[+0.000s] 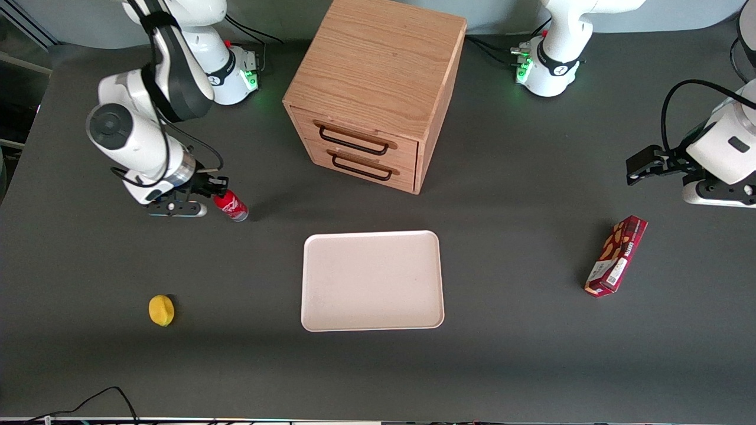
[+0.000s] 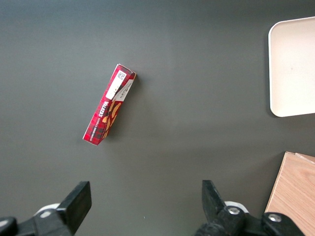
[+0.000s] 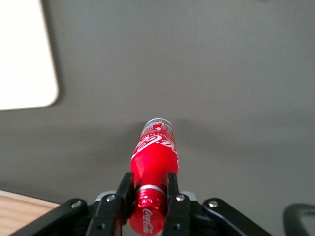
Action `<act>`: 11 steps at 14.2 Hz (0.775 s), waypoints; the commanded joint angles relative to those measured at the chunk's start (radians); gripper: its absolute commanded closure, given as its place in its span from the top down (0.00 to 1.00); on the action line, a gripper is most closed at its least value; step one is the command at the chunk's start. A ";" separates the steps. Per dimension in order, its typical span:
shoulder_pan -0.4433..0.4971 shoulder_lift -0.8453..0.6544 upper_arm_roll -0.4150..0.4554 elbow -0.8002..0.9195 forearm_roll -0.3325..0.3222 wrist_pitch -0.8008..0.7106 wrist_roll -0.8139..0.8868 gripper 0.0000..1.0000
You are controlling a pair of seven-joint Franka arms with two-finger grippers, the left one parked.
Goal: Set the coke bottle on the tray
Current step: 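Lift the bottle and carry it with the right gripper to the tray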
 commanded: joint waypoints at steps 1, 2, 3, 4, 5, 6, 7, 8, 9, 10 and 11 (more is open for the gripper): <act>0.001 0.082 0.002 0.285 -0.008 -0.155 -0.021 0.00; 0.004 0.160 0.011 0.432 -0.008 -0.234 -0.014 0.00; 0.022 0.262 0.013 0.605 -0.009 -0.322 0.004 0.00; 0.040 0.379 0.014 0.789 -0.012 -0.412 0.051 0.00; 0.047 0.492 0.032 0.949 -0.034 -0.477 0.102 0.00; 0.062 0.580 0.080 1.064 -0.076 -0.496 0.137 0.00; 0.073 0.654 0.112 1.141 -0.116 -0.492 0.166 0.00; 0.100 0.718 0.118 1.195 -0.129 -0.467 0.235 0.00; 0.131 0.764 0.117 1.219 -0.132 -0.406 0.312 0.00; 0.160 0.800 0.112 1.220 -0.136 -0.342 0.364 0.00; 0.171 0.832 0.111 1.222 -0.141 -0.288 0.399 0.00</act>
